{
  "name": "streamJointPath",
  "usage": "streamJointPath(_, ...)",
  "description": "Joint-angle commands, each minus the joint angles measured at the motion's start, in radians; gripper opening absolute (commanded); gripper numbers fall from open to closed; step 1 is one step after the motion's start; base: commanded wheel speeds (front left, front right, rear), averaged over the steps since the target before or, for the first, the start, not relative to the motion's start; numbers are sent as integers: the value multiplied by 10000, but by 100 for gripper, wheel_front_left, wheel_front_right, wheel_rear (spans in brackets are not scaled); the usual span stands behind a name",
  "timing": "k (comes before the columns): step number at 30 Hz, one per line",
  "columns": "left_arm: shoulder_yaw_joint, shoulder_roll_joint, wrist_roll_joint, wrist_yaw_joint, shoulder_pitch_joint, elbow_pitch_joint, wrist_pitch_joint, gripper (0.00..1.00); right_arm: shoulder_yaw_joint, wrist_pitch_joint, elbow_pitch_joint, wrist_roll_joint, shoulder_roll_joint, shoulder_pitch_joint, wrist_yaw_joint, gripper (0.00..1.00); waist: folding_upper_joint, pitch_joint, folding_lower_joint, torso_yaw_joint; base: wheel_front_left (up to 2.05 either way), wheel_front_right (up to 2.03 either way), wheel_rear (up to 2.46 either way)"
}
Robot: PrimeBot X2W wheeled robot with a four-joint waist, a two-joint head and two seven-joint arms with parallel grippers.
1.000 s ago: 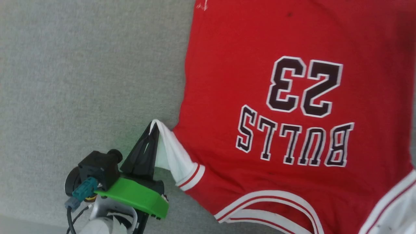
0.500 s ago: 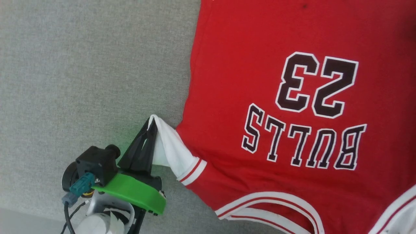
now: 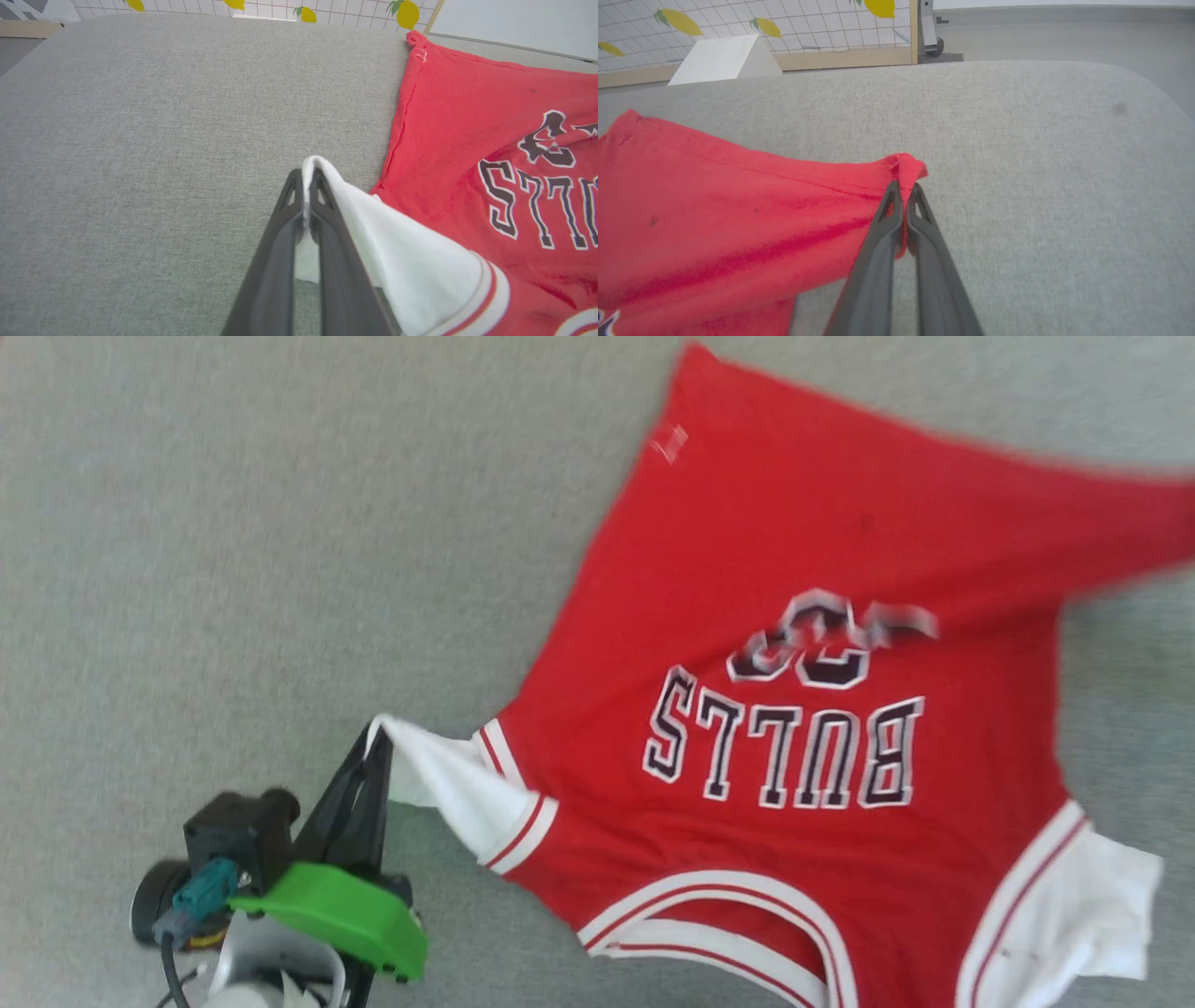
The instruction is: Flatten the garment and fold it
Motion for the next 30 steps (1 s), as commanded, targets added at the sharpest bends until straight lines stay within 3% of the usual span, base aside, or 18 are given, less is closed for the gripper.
streamJointPath(1,63,97,-41,88,192,34,6,0,-326,-13,-311,131,188,698,-17,0,0,-1199,0,-954,0,0,0)
streamJointPath(8,54,229,-157,218,958,161,-43,0,-2526,102,-2519,471,2264,5175,-17,0,0,-1817,0,-1392,0,0,0)
streamJointPath(11,31,235,-199,252,1089,154,-11,0,-2863,-98,-2511,998,2441,6391,-17,0,0,-1938,0,-1463,0,0,0)
streamJointPath(16,-25,232,-262,278,1203,164,61,0,-2297,-803,-1314,2245,2455,7235,-17,0,0,-2105,0,-1648,0,0,0)
streamJointPath(17,-38,227,-272,279,1208,163,74,0,-2167,-953,-1297,2240,2455,7189,-17,93,0,-2126,0,-1666,0,0,0)
streamJointPath(18,-53,221,-280,286,1216,162,91,0,-2025,-1113,-1409,2123,2456,7057,-17,100,0,-2150,0,-1688,0,0,0)
streamJointPath(23,-175,192,-251,250,1098,83,162,0,-1371,-799,-2959,1347,2227,5789,-17,100,0,-1976,0,-1597,0,0,0)
streamJointPath(26,-330,126,-158,161,786,8,224,0,-808,-65,-3634,1132,1455,4389,-17,100,0,-1617,0,-1331,0,0,0)
streamJointPath(30,-574,-44,-1,21,205,-14,304,0,123,968,-3198,844,472,2538,-17,100,0,-1017,0,-789,0,0,0)
